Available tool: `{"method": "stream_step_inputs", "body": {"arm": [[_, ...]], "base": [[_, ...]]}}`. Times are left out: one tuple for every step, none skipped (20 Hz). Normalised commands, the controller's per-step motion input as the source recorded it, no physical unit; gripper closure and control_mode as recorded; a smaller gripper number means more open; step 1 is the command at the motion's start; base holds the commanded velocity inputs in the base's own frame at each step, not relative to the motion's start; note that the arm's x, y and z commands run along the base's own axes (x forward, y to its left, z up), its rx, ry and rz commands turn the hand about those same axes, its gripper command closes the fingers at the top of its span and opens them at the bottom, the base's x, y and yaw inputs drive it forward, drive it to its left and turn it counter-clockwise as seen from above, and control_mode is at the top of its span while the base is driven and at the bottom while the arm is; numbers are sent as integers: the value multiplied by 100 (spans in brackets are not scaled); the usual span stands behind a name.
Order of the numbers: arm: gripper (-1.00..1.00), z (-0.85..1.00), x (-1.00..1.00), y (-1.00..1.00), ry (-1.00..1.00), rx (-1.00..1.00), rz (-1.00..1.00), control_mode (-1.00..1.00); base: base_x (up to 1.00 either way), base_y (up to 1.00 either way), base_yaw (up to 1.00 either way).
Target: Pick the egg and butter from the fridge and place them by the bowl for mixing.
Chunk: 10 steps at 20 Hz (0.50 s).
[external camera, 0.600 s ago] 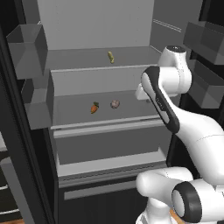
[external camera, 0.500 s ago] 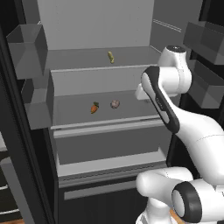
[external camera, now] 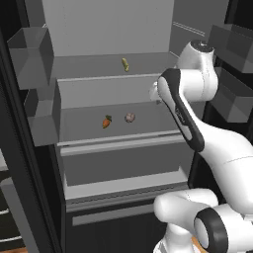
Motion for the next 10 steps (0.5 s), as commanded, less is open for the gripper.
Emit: {"method": "stream_step_inputs", "body": {"arm": [[-100, 60, 0, 28, -37, 0, 3, -100], [-100, 64, 0, 21, -41, 0, 3, -100], [-100, 62, 0, 14, -41, 5, 5, -100], [-100, 56, 0, 22, -41, 4, 7, -100], [-100, 51, 0, 37, -41, 1, 8, -100], [-100, 36, 0, 40, -41, 0, 8, -100], [-100, 2, 0, 26, -45, 0, 3, -100], [-100, 0, 0, 14, -47, 0, 0, -100], [-100, 0, 0, 9, -49, 0, 0, -100], [-100, 0, 0, 7, -49, 0, 0, -100]], "base": [[0, 0, 0], [0, 0, 0], [0, 0, 0], [0, 0, 0], [0, 0, 0], [0, 0, 0], [0, 0, 0], [0, 0, 0], [0, 0, 0], [0, 0, 0]]}}
